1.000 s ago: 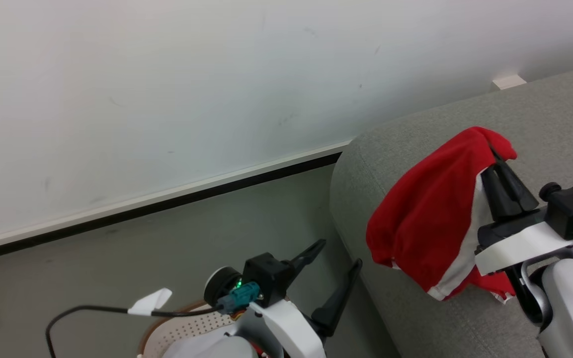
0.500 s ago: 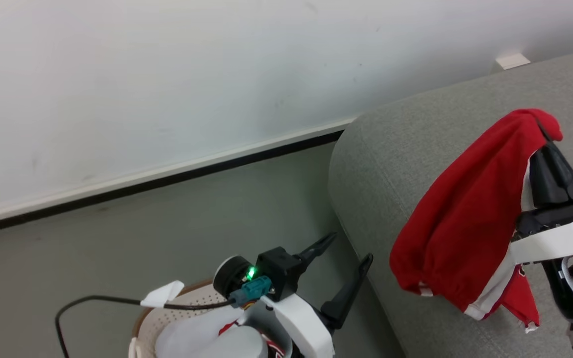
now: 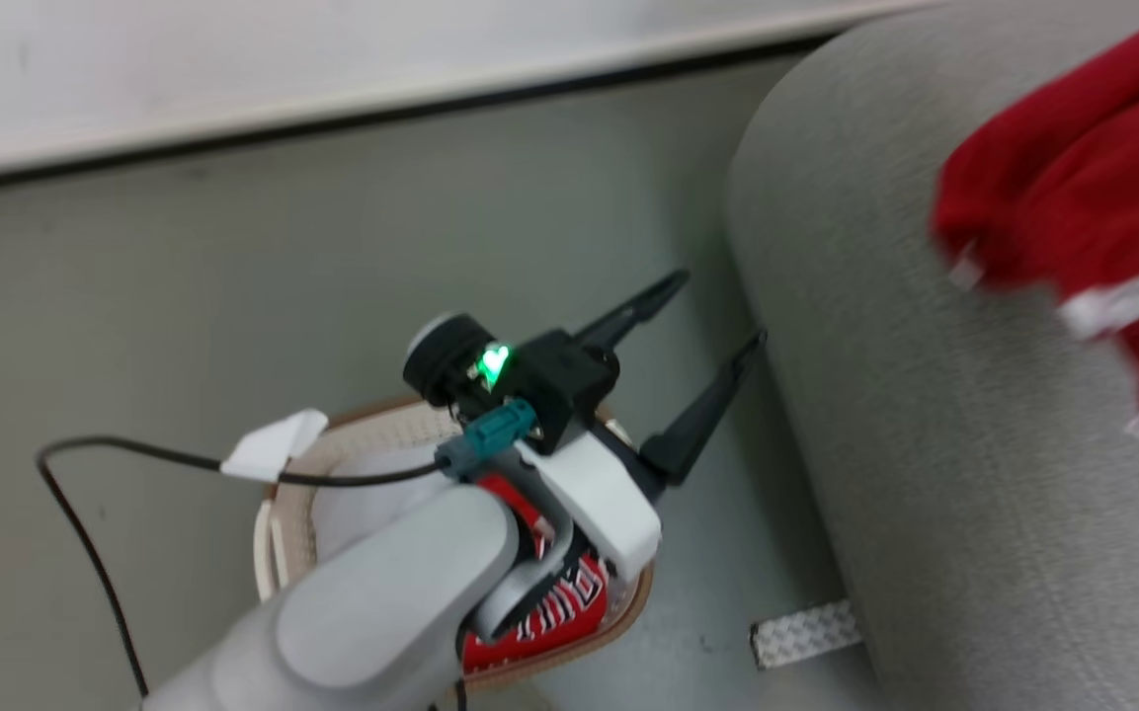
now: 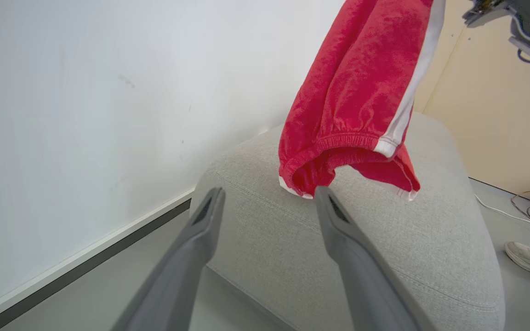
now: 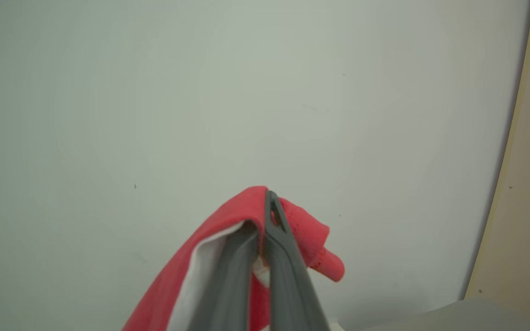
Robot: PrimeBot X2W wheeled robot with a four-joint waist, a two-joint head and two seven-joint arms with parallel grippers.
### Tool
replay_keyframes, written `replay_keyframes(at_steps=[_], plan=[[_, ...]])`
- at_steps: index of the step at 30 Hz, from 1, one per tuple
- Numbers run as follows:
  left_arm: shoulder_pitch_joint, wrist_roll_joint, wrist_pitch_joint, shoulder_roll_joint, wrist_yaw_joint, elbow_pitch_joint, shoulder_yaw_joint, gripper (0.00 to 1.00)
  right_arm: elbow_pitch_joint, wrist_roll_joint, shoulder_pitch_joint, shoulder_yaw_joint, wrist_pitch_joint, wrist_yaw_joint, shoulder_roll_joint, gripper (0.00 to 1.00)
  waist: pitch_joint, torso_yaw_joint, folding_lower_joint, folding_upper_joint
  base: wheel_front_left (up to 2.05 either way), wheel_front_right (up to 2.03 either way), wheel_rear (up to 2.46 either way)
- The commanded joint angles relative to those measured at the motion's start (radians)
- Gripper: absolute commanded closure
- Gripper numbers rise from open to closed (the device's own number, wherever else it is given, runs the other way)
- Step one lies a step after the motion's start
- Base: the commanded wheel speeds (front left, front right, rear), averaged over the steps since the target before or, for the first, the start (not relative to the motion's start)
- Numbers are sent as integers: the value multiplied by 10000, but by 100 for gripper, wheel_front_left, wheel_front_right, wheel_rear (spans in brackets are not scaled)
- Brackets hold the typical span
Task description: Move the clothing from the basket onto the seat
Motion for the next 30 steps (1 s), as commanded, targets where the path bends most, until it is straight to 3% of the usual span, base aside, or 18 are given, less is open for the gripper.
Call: replay_keyframes(at_steps=[1, 7, 12, 21, 22, 23, 24, 25, 26, 30], plan=[[-204, 158, -10, 113, -45, -11, 39, 0, 72, -145, -364, -217, 30, -24, -228, 100, 1141, 643, -3, 0, 0, 0, 0], [-911, 299, -11, 145, -129, -196, 214, 0, 880, -530, -2291, -1770, 637, -25, -1362, 100, 2045, 1000, -3, 0, 0, 0, 0], [-1219, 410, 42, 144, -122, -312, 240, 0, 2244, -1192, -3120, -2838, 853, -24, -2022, 100, 2597, 1171, -3, 0, 0, 0, 0], [-940, 314, -79, 163, -14, -200, 154, 0, 5371, -2642, -1992, -4546, -201, -25, -1363, 100, 2723, 1309, -3, 0, 0, 0, 0], [-889, 289, -96, 179, 6, -180, 153, 0, 5688, -2867, -1866, -4655, -358, -24, -1236, 90, 2663, 1292, -3, 0, 0, 0, 0], [-823, 254, -129, 205, 18, -149, 155, 0, 5992, -3044, -1736, -4752, -515, -25, -1086, 62, 2581, 1263, -3, 0, 0, 0, 0], [-753, 211, -151, 217, 36, -118, 150, 0, 6264, -3173, -1602, -4828, -661, -24, -966, 27, 2484, 1235, -3, 0, 0, 0, 0], [-708, 206, -158, 223, 47, -95, 148, 0, 6532, -3244, -1498, -4883, -712, -25, -866, 10, 2380, 1201, -3, 0, 0, 0, 0], [-673, 173, -182, 223, 68, -84, 148, 0, 6679, -3390, -1400, -4922, -935, -25, -810, 0, 2265, 1164, -3, 0, 0, 0, 0], [-447, 41, -335, 222, 116, -10, 166, 0, 6894, -3566, -980, -4697, -1550, -25, -310, 0, 1691, 1020, -3, 0, 0, 0, 0]])
